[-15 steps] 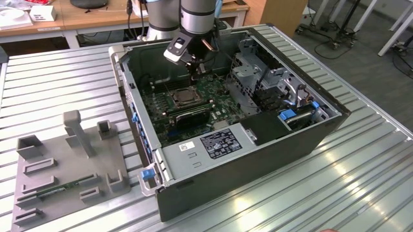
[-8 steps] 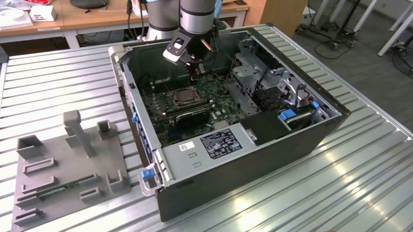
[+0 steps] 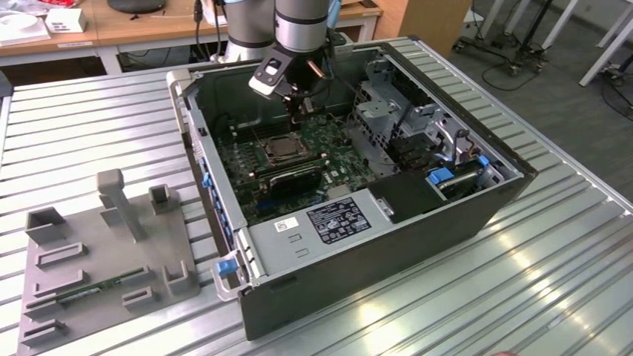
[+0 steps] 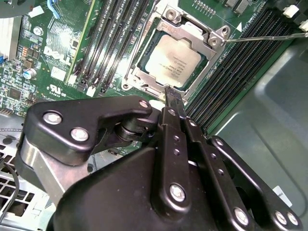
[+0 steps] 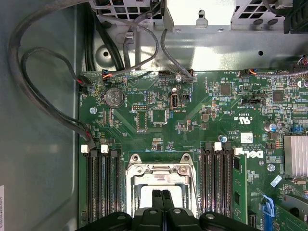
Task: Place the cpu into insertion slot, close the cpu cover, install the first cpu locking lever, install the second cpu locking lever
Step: 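Close the cpu cover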
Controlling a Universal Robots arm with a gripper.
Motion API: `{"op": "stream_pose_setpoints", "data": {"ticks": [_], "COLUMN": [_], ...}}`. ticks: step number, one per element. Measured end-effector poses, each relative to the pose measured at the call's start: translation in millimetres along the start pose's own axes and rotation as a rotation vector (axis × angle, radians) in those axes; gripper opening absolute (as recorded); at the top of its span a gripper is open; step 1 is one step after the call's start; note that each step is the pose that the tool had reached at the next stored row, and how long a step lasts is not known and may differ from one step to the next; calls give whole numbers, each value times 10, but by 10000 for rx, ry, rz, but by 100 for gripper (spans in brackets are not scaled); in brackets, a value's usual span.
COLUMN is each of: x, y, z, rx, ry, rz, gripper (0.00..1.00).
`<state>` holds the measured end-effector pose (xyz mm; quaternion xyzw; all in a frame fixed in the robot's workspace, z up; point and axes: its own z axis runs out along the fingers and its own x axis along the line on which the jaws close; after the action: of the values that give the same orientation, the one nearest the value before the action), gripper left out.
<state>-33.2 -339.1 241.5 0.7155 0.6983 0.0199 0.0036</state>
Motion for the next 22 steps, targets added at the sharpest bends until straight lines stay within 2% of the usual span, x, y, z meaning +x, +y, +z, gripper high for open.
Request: {"op": "stream_pose_setpoints", "data": {"ticks": [7,14,22], "x": [0,-2,-2], "y": [-2,-65,-68], "z": [0,11,12], "rx": [0,-17,-15], "ry": [0,-2,2], "rz": [0,0,-101], "gripper": [11,11,11]}}
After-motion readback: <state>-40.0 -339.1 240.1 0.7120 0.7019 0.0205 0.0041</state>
